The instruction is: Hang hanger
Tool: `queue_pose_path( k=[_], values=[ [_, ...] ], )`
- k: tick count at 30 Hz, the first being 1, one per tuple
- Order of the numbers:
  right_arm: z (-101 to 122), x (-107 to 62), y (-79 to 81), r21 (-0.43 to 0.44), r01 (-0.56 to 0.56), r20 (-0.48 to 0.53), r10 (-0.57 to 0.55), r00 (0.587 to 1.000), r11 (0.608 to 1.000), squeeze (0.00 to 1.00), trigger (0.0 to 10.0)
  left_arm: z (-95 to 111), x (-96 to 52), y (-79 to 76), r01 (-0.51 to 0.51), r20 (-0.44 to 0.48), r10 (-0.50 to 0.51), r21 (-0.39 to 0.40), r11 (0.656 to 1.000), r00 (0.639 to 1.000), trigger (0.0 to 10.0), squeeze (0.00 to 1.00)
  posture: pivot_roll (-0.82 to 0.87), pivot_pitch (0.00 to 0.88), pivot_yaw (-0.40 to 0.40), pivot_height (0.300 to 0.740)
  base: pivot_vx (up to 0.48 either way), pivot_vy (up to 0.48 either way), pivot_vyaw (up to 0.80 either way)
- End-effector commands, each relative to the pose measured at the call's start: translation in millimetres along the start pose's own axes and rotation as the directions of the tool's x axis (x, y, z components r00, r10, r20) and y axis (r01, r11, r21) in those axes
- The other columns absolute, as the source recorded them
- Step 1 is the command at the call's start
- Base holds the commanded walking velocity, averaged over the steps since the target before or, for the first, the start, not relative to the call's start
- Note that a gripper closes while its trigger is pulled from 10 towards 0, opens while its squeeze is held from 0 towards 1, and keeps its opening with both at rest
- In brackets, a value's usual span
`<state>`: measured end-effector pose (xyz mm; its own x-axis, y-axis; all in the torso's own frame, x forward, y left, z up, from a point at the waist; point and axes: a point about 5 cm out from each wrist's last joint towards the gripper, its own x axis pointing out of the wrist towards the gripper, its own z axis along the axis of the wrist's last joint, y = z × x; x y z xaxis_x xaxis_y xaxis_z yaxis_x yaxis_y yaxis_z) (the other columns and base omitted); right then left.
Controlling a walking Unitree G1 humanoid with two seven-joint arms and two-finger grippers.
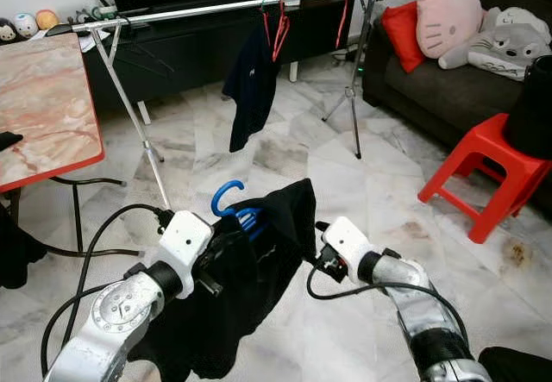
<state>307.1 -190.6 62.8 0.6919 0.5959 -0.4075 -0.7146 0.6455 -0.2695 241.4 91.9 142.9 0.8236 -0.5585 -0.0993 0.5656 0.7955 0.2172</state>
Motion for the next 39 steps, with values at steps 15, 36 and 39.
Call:
queue_pose_path(
  k=[15, 36, 39],
  values=[
    [11.9, 7.7, -2.6, -0.024, -0.053, 0.018, 0.054, 0.998, 0.998, 0.0, 0.4, 16.3, 7.1, -8.6, 0.06, 0.059, -0.059, -0.013, 0.998, 0.996, 10.0, 0.0, -0.07, 0.0, -0.016, 0.74, 0.0, 0.0, 0.0],
    [12.4, 10.0, -8.0, -0.039, -0.019, 0.001, 0.019, 1.0, 0.999, 0.0, 0.0, 16.6, 6.2, -8.8, 0.06, 0.06, -0.059, -0.02, 0.998, 0.996, 10.0, 0.0, -0.06, 0.0, -0.016, 0.74, 0.0, 0.0, 0.0],
    [11.8, 10.4, -7.5, -0.042, -0.017, -0.003, 0.017, 1.0, 0.999, 0.0, 0.0, 15.9, 4.6, -7.8, 0.059, 0.057, -0.058, -0.019, 0.998, 0.997, 10.0, 0.0, -0.06, 0.0, -0.013, 0.74, 0.0, 0.0, 0.0]
  ],
)
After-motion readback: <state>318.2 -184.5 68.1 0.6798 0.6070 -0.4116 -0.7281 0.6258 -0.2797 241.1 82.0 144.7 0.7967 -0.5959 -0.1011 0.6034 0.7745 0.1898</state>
